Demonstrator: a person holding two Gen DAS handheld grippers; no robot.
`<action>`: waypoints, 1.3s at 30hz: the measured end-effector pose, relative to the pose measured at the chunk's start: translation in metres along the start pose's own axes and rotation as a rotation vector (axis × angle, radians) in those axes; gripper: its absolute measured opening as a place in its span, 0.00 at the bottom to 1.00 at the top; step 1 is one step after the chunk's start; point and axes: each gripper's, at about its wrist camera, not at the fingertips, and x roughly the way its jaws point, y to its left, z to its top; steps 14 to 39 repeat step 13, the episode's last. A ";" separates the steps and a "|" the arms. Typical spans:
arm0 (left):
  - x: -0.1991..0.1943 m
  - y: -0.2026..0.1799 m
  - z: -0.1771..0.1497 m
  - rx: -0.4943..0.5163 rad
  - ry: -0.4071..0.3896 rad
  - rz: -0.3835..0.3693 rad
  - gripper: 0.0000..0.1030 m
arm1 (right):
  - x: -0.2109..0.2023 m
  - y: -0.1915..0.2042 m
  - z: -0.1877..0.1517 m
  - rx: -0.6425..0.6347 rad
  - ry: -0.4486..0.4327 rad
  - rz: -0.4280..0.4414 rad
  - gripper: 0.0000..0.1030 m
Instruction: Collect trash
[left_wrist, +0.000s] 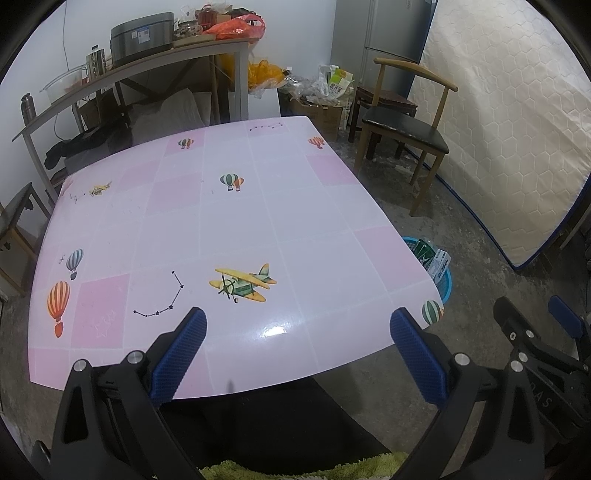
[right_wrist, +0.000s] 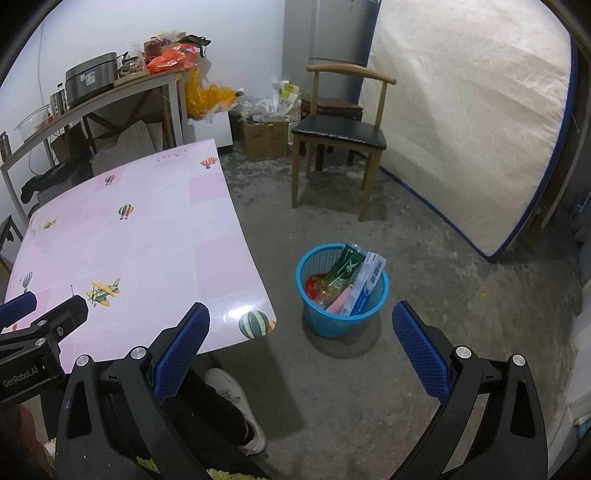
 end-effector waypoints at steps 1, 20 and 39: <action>0.000 0.001 0.000 0.001 -0.001 0.001 0.95 | 0.000 0.001 0.000 0.000 0.000 0.001 0.93; -0.001 0.000 0.002 0.005 0.002 0.002 0.95 | 0.000 0.000 0.000 0.003 0.001 0.001 0.93; -0.001 0.000 0.002 0.005 0.002 0.002 0.95 | 0.000 0.000 0.000 0.003 0.001 0.001 0.93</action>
